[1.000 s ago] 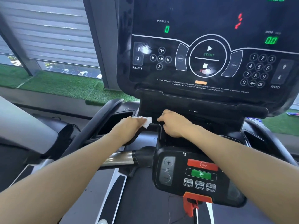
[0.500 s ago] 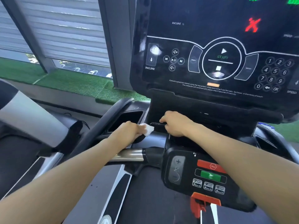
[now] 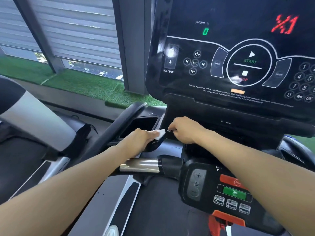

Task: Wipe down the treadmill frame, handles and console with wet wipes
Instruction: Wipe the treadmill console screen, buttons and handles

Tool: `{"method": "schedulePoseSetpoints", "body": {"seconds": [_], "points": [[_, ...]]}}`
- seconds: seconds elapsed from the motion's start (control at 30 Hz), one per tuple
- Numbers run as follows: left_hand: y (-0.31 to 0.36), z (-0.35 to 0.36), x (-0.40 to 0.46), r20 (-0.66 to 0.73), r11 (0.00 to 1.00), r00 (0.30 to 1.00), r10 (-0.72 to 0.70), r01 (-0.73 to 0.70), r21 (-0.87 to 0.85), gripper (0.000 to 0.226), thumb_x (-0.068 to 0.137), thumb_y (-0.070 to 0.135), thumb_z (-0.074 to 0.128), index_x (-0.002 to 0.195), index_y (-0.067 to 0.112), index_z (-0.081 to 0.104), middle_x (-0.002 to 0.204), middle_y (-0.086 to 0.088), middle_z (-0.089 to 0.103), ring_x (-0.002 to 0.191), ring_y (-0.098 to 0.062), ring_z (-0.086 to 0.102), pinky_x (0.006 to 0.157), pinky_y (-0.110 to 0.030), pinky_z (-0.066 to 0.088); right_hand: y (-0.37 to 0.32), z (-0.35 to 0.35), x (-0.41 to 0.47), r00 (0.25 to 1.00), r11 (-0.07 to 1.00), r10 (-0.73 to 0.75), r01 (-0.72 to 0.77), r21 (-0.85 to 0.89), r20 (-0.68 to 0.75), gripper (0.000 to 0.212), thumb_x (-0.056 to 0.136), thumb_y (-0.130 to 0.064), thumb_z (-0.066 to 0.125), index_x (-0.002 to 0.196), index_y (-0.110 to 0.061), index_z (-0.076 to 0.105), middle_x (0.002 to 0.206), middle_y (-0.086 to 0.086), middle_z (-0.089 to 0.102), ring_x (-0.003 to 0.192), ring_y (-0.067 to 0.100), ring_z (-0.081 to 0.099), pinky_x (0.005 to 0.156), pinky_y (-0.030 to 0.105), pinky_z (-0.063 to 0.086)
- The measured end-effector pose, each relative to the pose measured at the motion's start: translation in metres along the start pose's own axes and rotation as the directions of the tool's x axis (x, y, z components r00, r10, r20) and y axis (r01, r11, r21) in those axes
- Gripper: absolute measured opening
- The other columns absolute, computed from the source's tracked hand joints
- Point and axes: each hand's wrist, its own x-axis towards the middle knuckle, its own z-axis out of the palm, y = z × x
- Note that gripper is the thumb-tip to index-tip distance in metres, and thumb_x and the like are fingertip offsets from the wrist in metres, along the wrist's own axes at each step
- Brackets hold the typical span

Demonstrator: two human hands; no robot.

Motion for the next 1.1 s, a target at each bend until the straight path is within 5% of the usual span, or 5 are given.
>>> {"method": "schedulePoseSetpoints", "body": {"seconds": [0.1, 0.27, 0.5, 0.7, 1.1], "points": [[0.002, -0.001, 0.014, 0.014, 0.999, 0.999, -0.044, 0.044, -0.009, 0.032, 0.096, 0.042, 0.037, 0.117, 0.036, 0.060, 0.098, -0.009, 0.072, 0.083, -0.021, 0.066, 0.086, -0.044, 0.052, 0.001, 0.000, 0.004, 1.000, 1.000, 0.017, -0.017, 0.020, -0.013, 0.043, 0.086, -0.002, 0.044, 0.121, -0.018, 0.063, 0.120, 0.008, 0.061, 0.104, 0.030, 0.059, 0.079, 0.033, 0.049], [0.019, -0.011, 0.044, -0.051, 0.999, 0.997, -0.049, 0.050, 0.006, 0.034, 0.096, 0.008, 0.045, 0.127, 0.014, 0.058, 0.105, -0.015, 0.067, 0.097, -0.032, 0.061, 0.083, -0.033, 0.045, 0.001, -0.001, 0.008, 1.000, 0.999, 0.024, -0.024, 0.023, -0.006, 0.039, 0.086, -0.002, 0.044, 0.117, -0.016, 0.065, 0.100, 0.009, 0.059, 0.088, 0.029, 0.056, 0.061, 0.025, 0.038], [0.026, -0.016, 0.044, -0.046, 0.995, 0.998, -0.044, 0.048, 0.091, 0.031, 0.091, 0.005, 0.047, 0.116, 0.013, 0.064, 0.082, -0.013, 0.063, 0.080, -0.033, 0.058, 0.070, -0.035, 0.041, 0.001, -0.001, 0.007, 1.000, 1.000, -0.010, 0.010, -0.009, -0.013, 0.041, 0.087, -0.001, 0.042, 0.118, -0.017, 0.064, 0.117, 0.006, 0.060, 0.099, 0.027, 0.056, 0.063, 0.026, 0.037], [0.019, -0.017, 0.011, 0.053, 0.993, 0.998, -0.045, 0.038, 0.111, 0.031, 0.097, 0.015, 0.041, 0.116, 0.018, 0.066, 0.067, -0.012, 0.049, 0.063, -0.031, 0.051, 0.068, -0.036, 0.046, 0.001, -0.002, 0.003, 0.999, 0.999, -0.033, 0.033, 0.004, 0.004, 0.046, 0.090, -0.004, 0.043, 0.131, -0.021, 0.056, 0.136, 0.002, 0.052, 0.119, 0.026, 0.053, 0.093, 0.035, 0.048], [0.016, -0.018, 0.058, 0.046, 0.996, 0.997, -0.060, 0.056, 0.064, 0.037, 0.099, 0.010, 0.039, 0.133, 0.014, 0.052, 0.103, -0.010, 0.061, 0.088, -0.024, 0.050, 0.087, -0.032, 0.040, 0.004, 0.001, 0.018, 1.000, 1.000, -0.024, 0.024, -0.008, -0.003, 0.042, 0.087, -0.008, 0.048, 0.124, -0.024, 0.061, 0.121, 0.002, 0.059, 0.108, 0.027, 0.057, 0.085, 0.037, 0.051]]}}
